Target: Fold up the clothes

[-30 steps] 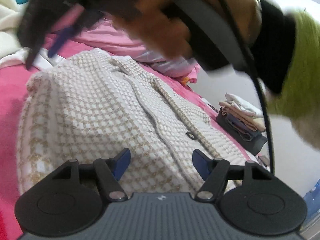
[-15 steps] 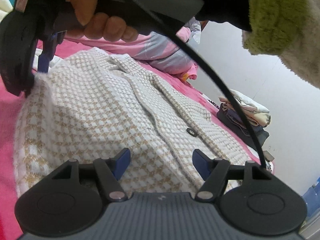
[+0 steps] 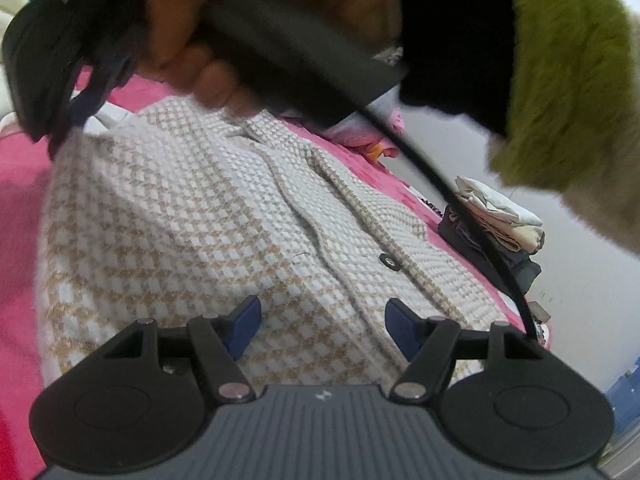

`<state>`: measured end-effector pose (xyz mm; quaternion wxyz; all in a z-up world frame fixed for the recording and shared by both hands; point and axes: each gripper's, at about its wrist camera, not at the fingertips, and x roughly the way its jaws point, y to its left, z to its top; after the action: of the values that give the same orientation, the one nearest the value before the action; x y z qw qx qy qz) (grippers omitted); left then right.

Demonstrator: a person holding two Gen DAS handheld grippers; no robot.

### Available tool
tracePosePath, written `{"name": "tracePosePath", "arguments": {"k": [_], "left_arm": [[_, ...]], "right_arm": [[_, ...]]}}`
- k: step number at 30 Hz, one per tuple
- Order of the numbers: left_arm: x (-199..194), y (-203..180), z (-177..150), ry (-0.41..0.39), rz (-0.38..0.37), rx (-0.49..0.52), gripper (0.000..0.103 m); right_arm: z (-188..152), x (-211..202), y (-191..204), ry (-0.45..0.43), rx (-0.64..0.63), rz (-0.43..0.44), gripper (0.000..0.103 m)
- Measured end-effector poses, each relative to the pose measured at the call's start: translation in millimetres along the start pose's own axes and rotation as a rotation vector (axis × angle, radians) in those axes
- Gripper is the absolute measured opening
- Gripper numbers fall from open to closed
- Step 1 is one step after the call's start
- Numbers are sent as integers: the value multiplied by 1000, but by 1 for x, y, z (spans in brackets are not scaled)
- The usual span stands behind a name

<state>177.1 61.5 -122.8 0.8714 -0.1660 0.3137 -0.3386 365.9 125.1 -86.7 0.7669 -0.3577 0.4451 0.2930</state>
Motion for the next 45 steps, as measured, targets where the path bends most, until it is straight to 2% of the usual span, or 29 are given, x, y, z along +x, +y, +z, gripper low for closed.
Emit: {"name": "tracePosePath", "arguments": {"k": [4, 7, 9, 12, 14, 16, 18, 20, 24, 27, 30, 33, 34, 36, 39, 43, 45], "left_arm": [[-2, -4, 0, 0, -1, -5, 70], [-2, -2, 2, -3, -24, -21, 70], [-4, 0, 4, -14, -47, -35, 70], [-12, 3, 7, -55, -86, -39, 70], [-22, 7, 11, -102, -121, -52, 70], [-34, 15, 16, -158, -152, -72, 71], [-44, 27, 22, -225, -142, -105, 71], [-50, 42, 31, -287, -101, -159, 72], [-34, 77, 65, -265, 6, -328, 71], [-10, 96, 86, -186, 143, -315, 67], [12, 106, 93, -98, 257, -274, 65], [22, 94, 89, -91, 322, -158, 65], [25, 89, 87, -92, 342, -116, 65], [21, 79, 80, -88, 374, -45, 65], [3, 64, 80, -84, 409, -27, 65], [-41, 35, 73, -126, 430, -9, 67], [-61, 17, 60, -131, 404, 18, 68]], "right_arm": [[5, 11, -8, -57, 54, 47, 4], [-1, -23, -31, -197, 166, 78, 4], [-19, -60, -52, -301, 275, 64, 5], [-71, -123, -84, -411, 467, 3, 5], [-120, -165, -96, -459, 567, -42, 5], [-177, -204, -97, -485, 646, -94, 6], [-229, -228, -87, -499, 704, -132, 12], [-276, -237, -70, -497, 748, -144, 18], [-337, -212, -35, -473, 817, -52, 22], [-354, -183, -12, -461, 845, 34, 22], [-355, -163, 5, -512, 822, 129, 21], [-348, -141, 16, -520, 746, 193, 20], [-347, -130, 18, -485, 726, 196, 20], [-348, -108, 22, -433, 693, 195, 12], [-356, -112, 17, -449, 732, 204, 10], [-365, -152, 29, -543, 660, 94, 12], [-366, -169, 43, -594, 619, 100, 13]]}}
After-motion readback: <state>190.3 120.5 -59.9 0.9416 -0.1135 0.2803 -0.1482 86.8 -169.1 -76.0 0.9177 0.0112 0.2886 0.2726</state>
